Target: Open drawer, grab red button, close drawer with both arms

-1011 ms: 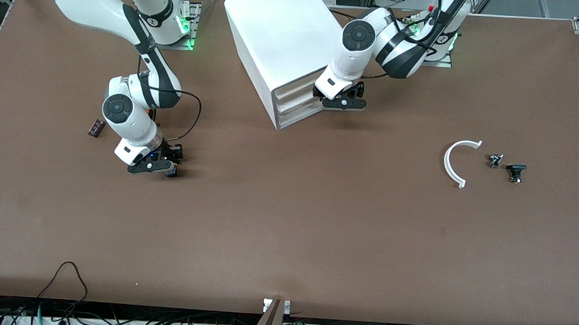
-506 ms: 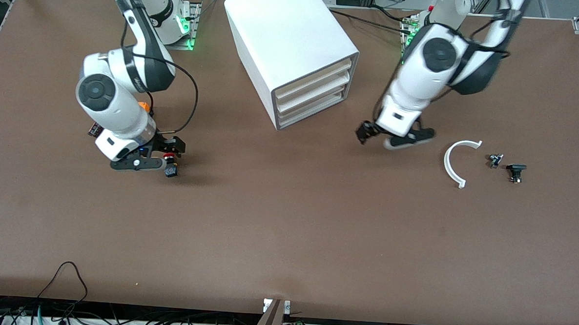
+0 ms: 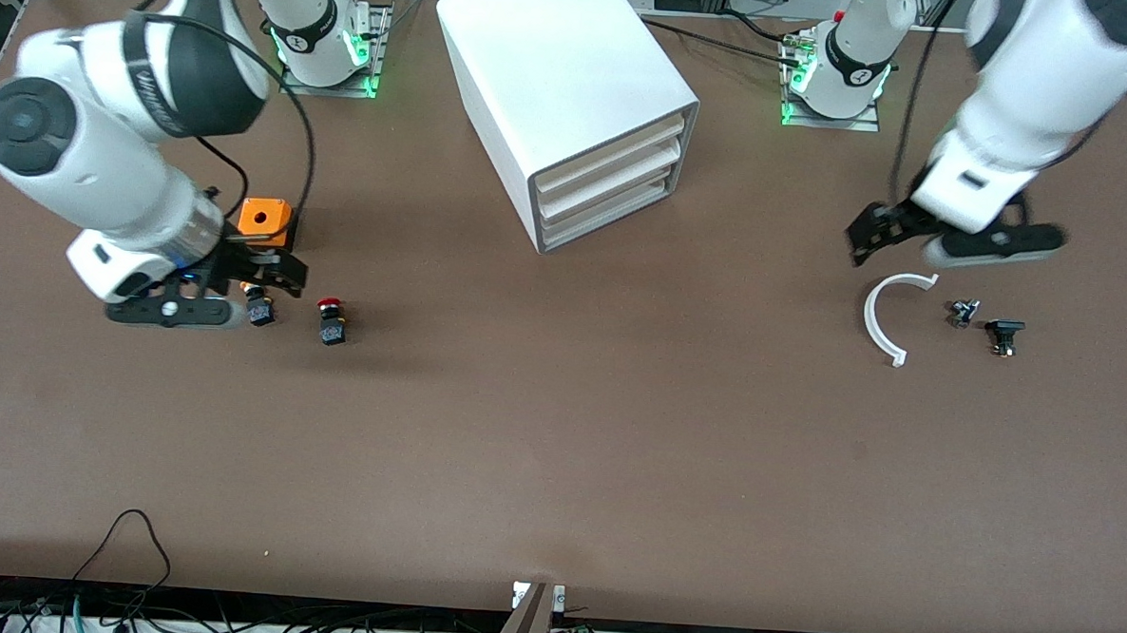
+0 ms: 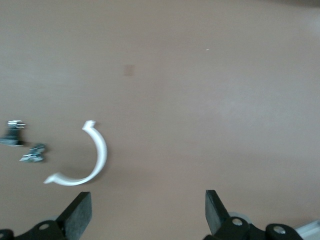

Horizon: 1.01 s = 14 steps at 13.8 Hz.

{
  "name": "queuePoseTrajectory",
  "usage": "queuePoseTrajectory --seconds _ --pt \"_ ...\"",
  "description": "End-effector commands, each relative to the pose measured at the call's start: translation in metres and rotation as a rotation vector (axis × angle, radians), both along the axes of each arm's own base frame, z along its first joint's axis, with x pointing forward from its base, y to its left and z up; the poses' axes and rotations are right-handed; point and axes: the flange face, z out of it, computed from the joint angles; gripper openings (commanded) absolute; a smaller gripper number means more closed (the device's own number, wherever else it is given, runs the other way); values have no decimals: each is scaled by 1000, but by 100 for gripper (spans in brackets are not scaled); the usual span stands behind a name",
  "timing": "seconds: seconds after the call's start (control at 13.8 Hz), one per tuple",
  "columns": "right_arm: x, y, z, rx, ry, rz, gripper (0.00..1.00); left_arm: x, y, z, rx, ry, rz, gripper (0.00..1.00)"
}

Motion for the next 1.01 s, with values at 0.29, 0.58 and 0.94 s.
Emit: queuePoseTrajectory --seconds 0.29,0.58,0.94 --pt "-5 -106 84 2 -24 -176 100 -6 44 61 4 88 -76 100" --pt "-20 -155 98 8 -35 -194 100 -4 44 62 2 88 -93 100" --pt "-26 -170 101 -12 4 -110 100 -3 51 61 3 89 -133 100"
